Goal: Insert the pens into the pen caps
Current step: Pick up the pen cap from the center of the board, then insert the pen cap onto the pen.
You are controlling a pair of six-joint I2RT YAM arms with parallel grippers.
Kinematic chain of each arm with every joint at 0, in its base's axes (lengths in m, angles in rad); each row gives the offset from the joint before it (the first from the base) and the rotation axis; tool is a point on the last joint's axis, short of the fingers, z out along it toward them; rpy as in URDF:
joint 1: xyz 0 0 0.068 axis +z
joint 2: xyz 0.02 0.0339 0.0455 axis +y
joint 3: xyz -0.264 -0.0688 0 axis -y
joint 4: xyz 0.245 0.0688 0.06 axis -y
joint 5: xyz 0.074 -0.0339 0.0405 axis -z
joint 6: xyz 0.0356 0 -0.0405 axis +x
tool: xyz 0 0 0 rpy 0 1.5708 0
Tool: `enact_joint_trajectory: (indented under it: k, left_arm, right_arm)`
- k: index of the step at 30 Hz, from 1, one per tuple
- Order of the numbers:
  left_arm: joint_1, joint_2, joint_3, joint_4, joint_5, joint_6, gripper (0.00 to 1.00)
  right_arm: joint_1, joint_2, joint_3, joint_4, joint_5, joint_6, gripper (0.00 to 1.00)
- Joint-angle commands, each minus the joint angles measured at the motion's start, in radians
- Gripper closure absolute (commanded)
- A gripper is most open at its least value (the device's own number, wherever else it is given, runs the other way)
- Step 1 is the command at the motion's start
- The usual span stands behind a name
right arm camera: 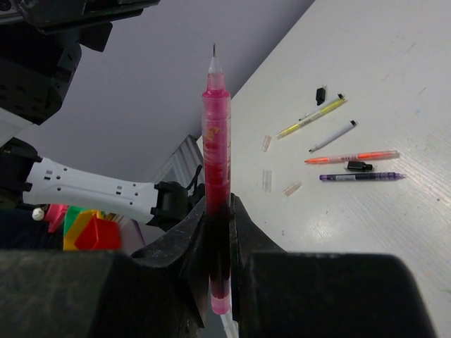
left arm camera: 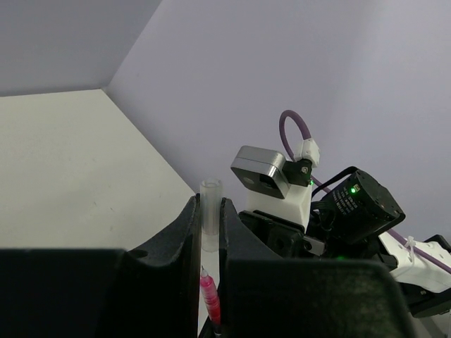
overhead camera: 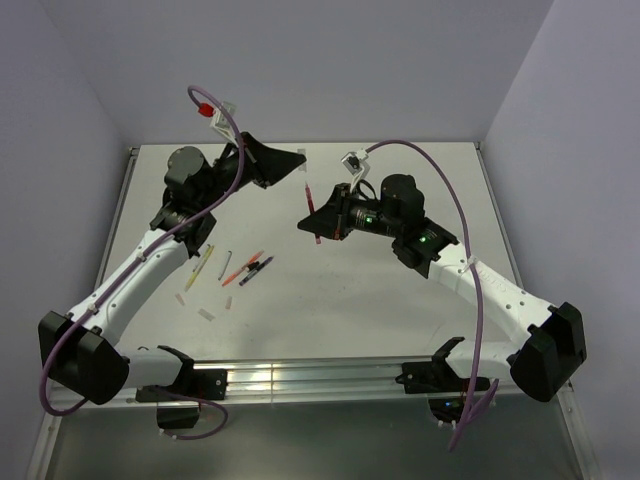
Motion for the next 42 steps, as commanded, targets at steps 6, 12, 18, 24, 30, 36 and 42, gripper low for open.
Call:
enact_joint_trajectory:
  k: [6, 12, 18, 24, 30, 36, 42]
  left_arm:
    - [0.002, 0.022, -0.008, 0.065, 0.048, -0.026, 1.00]
    - [-0.002, 0.033, -0.010, 0.072, 0.056, -0.026, 1.00]
    - [-0.013, 0.037, -0.005, 0.059, 0.057, -0.019, 0.99]
    - [-0.027, 0.047, 0.003, 0.042, 0.056, -0.006, 1.00]
    - [-0.030, 0.048, 0.001, 0.043, 0.063, -0.005, 1.00]
    - [-0.041, 0.047, 0.001, 0.039, 0.065, 0.000, 1.00]
    - [-0.048, 0.040, -0.004, 0.042, 0.063, -0.003, 1.00]
  right_arm:
    - [0.007, -0.024, 0.032, 0.018, 0.017, -0.030, 1.00]
    - [0.007, -0.032, 0.033, 0.016, 0.024, -0.034, 1.00]
    - [0.006, -0.038, 0.036, 0.004, 0.045, -0.044, 1.00]
    - [0.004, -0.051, 0.039, -0.002, 0.056, -0.051, 1.00]
    - [0.000, -0.055, 0.039, -0.005, 0.062, -0.054, 1.00]
    - [-0.008, -0.060, 0.036, -0.007, 0.079, -0.053, 1.00]
    - [-0.014, -0.081, 0.029, -0.015, 0.126, -0.062, 1.00]
